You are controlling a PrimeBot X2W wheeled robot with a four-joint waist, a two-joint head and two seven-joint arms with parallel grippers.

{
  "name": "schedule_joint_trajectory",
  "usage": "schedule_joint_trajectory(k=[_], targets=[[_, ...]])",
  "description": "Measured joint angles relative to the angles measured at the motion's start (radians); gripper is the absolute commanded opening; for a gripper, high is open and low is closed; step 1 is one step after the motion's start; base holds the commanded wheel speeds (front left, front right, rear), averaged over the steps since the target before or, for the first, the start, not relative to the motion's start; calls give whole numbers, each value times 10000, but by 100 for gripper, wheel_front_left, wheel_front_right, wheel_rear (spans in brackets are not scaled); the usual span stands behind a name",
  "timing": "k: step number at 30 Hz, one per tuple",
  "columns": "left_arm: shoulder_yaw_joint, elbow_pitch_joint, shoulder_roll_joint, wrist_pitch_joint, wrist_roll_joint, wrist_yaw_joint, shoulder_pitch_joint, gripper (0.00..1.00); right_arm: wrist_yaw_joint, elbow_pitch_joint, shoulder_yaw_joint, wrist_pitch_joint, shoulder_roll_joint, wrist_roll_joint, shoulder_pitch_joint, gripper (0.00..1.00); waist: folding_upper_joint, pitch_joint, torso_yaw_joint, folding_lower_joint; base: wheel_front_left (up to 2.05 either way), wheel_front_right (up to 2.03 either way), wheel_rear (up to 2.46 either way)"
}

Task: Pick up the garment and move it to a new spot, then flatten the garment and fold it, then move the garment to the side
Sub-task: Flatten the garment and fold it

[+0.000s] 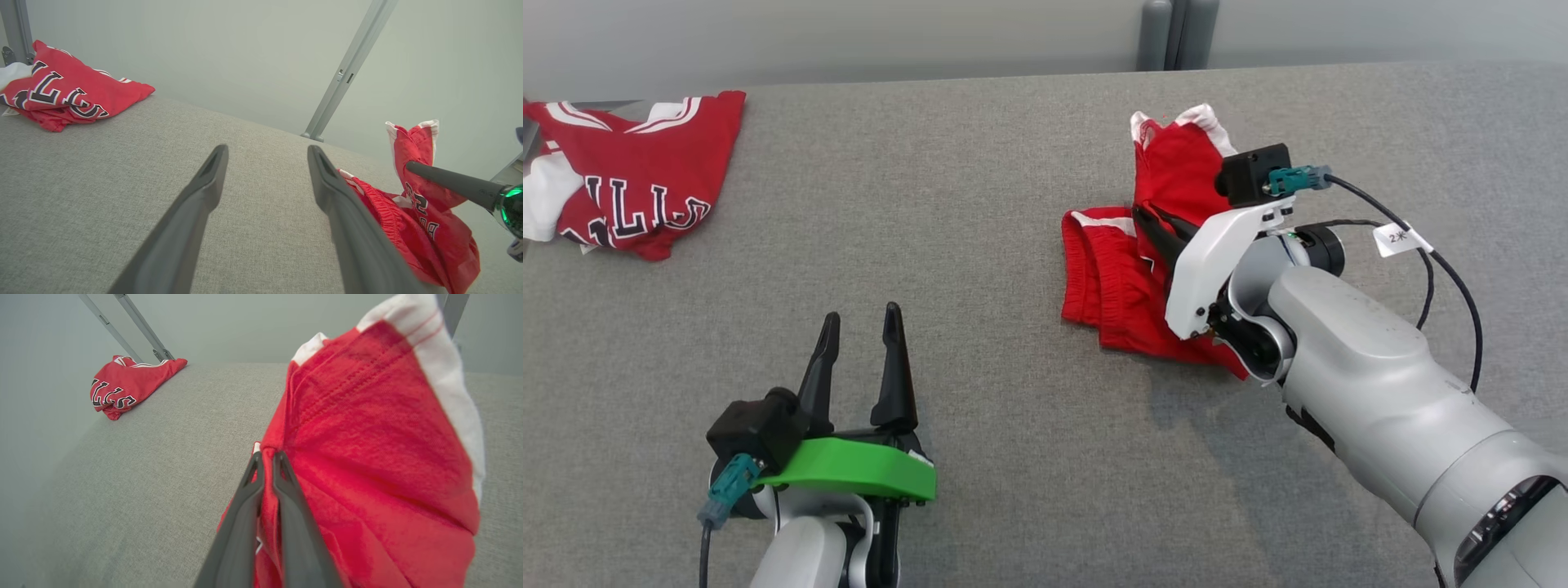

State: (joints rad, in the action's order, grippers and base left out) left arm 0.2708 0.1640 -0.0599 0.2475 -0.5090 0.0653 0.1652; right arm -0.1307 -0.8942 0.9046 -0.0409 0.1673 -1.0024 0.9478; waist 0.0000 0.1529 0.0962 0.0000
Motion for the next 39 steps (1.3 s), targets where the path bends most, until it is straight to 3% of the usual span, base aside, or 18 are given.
schedule_joint_trajectory(k=[22, 24, 27, 28, 39], targets=[[77, 339, 56, 105, -130, -50, 418, 100, 0, -940, 988, 67, -851, 449, -112, 2, 0, 453, 278, 0, 0, 0, 0], [77, 355, 58, 105, -136, -50, 422, 100, 0, -980, 1026, 40, -871, 460, -109, 15, 0, 452, 271, 0, 0, 0, 0], [84, 393, 61, 107, -142, -50, 458, 100, 0, -1118, 1143, -12, -915, 525, -100, 46, 0, 440, 246, 0, 0, 0, 0], [94, 405, 63, 107, -142, -52, 467, 100, 0, -1160, 1166, -52, -936, 531, -100, 100, 0, 430, 238, 0, 0, 0, 0], [36, 439, 67, 136, -140, -75, 440, 100, 0, -922, 1191, -759, -951, 466, 54, 100, 0, 205, 24, 0, 0, 0, 0]])
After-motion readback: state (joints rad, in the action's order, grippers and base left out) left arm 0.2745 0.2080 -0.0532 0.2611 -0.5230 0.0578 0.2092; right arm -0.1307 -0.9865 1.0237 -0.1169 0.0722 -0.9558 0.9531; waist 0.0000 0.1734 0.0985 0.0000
